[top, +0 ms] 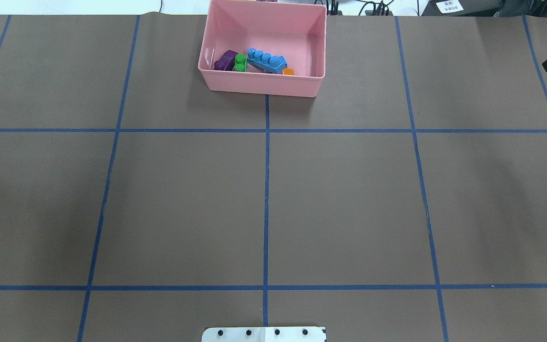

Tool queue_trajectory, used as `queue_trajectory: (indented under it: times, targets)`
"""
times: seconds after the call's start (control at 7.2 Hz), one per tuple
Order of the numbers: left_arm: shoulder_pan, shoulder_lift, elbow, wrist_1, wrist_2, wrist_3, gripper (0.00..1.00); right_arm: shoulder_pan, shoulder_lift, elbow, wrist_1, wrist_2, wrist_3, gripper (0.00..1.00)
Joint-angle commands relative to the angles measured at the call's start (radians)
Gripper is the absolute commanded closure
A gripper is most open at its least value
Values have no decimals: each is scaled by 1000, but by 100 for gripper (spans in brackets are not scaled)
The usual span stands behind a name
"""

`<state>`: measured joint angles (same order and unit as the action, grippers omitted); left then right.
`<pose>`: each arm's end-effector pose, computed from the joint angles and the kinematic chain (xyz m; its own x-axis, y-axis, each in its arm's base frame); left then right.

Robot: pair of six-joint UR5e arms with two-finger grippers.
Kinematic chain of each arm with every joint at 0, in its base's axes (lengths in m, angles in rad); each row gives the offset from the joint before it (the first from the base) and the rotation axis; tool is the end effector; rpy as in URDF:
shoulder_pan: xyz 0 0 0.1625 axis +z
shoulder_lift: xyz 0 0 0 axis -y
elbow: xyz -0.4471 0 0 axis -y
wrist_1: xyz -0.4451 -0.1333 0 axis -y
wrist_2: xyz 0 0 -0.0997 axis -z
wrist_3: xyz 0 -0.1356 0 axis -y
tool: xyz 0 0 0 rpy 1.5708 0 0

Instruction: Put all blocks into box

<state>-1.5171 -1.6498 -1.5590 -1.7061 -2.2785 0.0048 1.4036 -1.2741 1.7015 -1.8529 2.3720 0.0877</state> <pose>-0.0130 -0.5993 0.6592 0.7515 0.1760 -0.6358 -0.0562 0.9773 0.2042 -0.0724 -0.6450 0.4845 0.6807 -0.1320 0.7206 0.1054 0.9910 0.0820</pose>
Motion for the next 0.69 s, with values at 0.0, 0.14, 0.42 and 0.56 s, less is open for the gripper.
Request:
queue_trajectory:
  times: [0.0,0.14,0.42,0.56]
  targets:
    - [-6,71,2,-109,-9,-14,0,47,-76,-20,24,-4,-6,0]
    - [-11,96,-6,-112,-18,-9,0,78,-127,-28,73,1,-29,0]
    - [-11,105,-12,-112,-7,-6,0,116,-252,-28,217,9,-65,0]
    - [-11,108,-12,-110,-7,-6,0,118,-311,-19,283,13,-71,0]
